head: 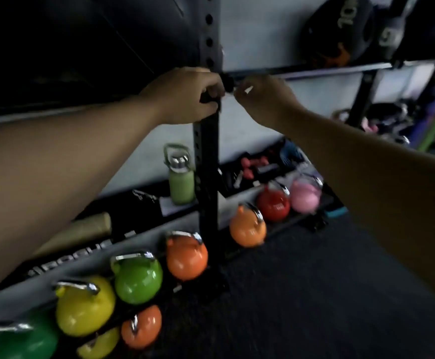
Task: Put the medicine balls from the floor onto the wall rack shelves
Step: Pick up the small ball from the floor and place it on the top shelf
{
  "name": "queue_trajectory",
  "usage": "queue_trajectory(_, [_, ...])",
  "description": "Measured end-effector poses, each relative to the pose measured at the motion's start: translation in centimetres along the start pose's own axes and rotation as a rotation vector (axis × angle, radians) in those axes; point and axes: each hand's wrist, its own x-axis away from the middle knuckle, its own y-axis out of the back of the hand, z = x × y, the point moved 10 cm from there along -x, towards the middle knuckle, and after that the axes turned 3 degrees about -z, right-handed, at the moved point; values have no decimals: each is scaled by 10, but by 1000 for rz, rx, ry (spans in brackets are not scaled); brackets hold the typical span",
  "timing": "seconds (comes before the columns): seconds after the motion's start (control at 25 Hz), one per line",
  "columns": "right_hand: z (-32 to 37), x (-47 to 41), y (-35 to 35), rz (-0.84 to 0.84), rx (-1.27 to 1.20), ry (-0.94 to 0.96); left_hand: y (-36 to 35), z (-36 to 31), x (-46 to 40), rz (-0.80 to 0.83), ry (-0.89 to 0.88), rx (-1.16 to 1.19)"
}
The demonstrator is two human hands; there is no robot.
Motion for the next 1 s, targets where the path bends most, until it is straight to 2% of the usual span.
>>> queue_trajectory(0.16, [-129, 154, -7, 179, 185, -248, -145, -119, 57, 449, -169, 9])
queue_trajectory(0.28, [-201, 285, -8, 296, 244, -430, -231, -213, 123, 647, -247, 29])
queue_trajectory(0.44, [-283, 493, 3, 438, 227, -725, -320, -367, 256, 962, -360, 139])
queue_trajectory(0.6, [-333, 697, 2, 489, 152, -982, -392, -493, 420, 1270, -498, 117])
queue_trajectory(0.72, [-354, 830, -11, 510, 60, -1170, -435, -549, 530, 1437, -531, 153])
queue_trajectory(0.8, [-365, 914, -26, 527, -18, -1298, -463, -572, 599, 1544, -477, 202])
queue_trajectory(1.0, [-396, 1056, -68, 349, -243, -1544, -540, -596, 714, 1663, -262, 265])
